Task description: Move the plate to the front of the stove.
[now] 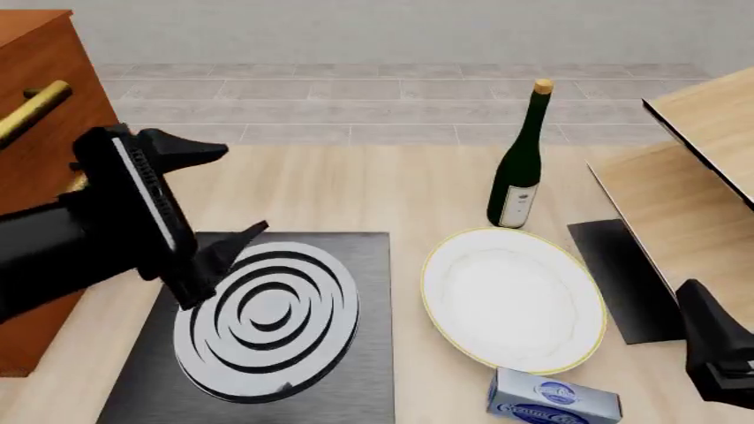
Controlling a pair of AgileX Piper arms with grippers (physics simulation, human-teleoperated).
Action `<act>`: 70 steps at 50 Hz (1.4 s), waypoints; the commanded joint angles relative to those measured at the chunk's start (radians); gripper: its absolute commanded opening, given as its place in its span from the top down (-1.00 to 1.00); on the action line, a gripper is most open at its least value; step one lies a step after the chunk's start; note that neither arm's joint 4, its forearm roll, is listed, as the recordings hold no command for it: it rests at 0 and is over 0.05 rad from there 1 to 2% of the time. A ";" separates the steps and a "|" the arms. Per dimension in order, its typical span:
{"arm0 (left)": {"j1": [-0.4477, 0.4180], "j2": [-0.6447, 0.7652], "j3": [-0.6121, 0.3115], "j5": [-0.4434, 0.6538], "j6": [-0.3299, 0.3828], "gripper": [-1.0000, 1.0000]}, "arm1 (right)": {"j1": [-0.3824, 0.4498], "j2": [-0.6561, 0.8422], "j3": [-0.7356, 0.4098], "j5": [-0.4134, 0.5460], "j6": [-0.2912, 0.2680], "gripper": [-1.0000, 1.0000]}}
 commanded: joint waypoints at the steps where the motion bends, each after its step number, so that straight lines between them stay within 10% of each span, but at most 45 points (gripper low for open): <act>1: -0.133 0.163 -0.132 0.086 0.098 -1.00 | 0.001 0.000 0.000 0.002 0.012 -1.00; 37: -0.345 0.390 -0.270 0.244 0.290 -1.00 | 0.002 0.007 0.000 0.004 0.018 -1.00; 70: -0.478 0.588 -0.357 0.208 0.297 -1.00 | 0.002 0.007 0.000 -0.011 0.033 -1.00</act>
